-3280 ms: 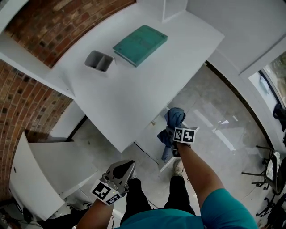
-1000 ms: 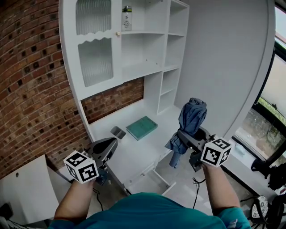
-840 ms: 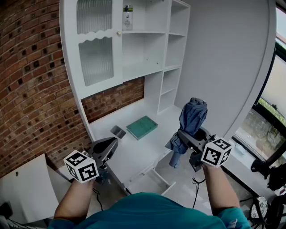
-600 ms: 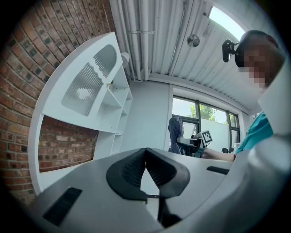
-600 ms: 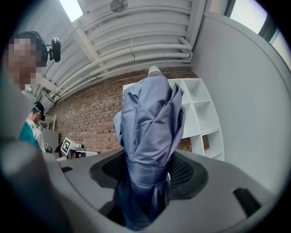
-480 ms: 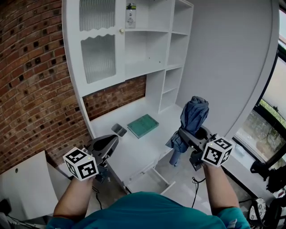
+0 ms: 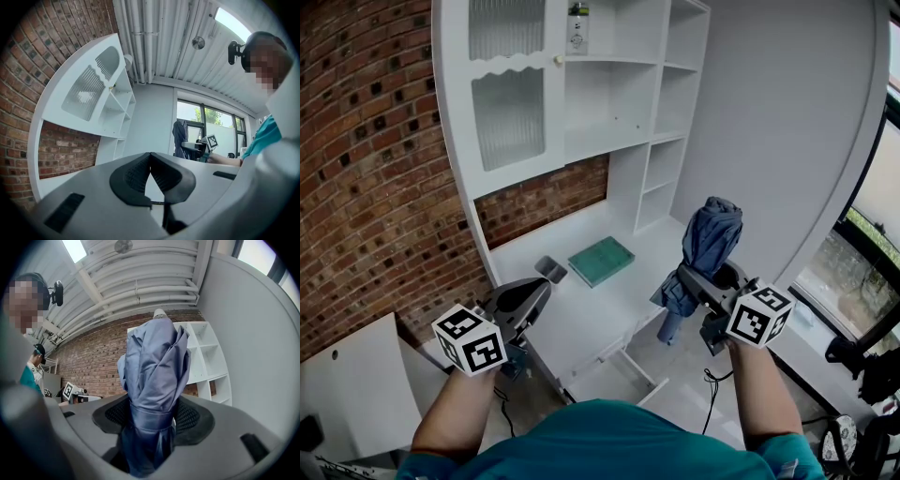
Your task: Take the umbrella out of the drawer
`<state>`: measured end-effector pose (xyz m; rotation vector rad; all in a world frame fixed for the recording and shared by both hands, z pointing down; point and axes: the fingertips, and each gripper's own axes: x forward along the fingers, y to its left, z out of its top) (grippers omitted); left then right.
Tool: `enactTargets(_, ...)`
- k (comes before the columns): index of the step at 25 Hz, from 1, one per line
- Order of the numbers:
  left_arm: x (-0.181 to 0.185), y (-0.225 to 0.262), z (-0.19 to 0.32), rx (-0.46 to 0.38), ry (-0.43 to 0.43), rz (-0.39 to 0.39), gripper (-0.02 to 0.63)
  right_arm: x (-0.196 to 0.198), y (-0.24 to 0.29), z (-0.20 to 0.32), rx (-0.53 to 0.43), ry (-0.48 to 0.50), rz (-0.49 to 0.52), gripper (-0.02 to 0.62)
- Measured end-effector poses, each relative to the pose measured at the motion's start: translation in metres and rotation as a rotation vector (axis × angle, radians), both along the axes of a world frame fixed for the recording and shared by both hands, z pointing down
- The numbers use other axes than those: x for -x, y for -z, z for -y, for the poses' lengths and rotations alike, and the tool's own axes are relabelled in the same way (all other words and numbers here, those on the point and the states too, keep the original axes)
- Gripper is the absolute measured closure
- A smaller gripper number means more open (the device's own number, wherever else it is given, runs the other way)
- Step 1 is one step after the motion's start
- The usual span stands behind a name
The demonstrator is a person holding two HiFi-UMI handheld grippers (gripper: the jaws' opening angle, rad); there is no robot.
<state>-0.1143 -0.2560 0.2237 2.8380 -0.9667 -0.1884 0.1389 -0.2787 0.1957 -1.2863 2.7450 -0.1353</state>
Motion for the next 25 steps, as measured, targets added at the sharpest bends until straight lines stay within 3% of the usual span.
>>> enactTargets(25, -0.0013, 0.0037, -0.0102, -0.004, -0.01, -0.004, 0.591, 0.005, 0.0052, -0.0093, -0.019, -0.001, -0.036, 0.314)
